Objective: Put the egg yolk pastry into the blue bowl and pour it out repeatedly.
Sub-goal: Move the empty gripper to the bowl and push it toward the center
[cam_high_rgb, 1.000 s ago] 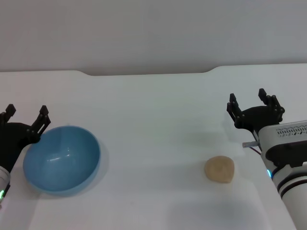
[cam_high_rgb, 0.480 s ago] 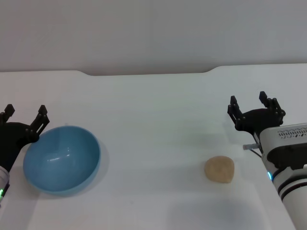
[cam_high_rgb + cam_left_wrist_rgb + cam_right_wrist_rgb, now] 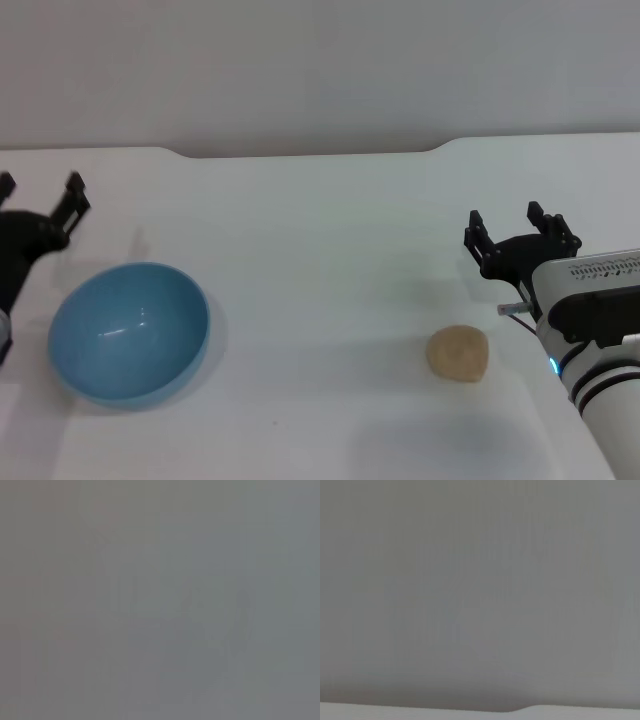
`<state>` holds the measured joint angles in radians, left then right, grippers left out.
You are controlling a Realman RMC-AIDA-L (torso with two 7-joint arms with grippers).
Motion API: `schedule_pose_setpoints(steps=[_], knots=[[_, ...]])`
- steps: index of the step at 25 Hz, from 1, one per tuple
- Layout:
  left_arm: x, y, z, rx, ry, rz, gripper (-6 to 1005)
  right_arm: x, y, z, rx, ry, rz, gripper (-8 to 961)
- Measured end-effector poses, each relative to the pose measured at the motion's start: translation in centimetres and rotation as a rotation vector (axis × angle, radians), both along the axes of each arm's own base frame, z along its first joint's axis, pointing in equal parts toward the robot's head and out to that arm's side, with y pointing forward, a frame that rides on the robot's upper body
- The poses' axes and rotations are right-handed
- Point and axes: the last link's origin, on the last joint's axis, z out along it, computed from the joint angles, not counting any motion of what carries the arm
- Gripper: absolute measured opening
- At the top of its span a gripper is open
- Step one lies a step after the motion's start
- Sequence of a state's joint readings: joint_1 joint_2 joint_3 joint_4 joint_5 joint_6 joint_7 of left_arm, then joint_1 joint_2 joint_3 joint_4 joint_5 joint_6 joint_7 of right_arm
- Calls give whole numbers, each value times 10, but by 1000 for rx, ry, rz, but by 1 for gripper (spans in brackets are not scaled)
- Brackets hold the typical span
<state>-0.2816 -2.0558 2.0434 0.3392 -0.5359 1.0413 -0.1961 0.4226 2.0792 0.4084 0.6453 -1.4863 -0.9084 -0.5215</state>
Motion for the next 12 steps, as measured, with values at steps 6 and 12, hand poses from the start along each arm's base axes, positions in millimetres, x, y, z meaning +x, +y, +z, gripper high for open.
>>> schedule_pose_setpoints(steps=[6,12], knots=[[10,29,27,34,-53,-25,844,2,1,1,-3,-4,-5,695],[31,62,37,-79,-23,-10,843,2,1,1,-3,-6,-6,695]])
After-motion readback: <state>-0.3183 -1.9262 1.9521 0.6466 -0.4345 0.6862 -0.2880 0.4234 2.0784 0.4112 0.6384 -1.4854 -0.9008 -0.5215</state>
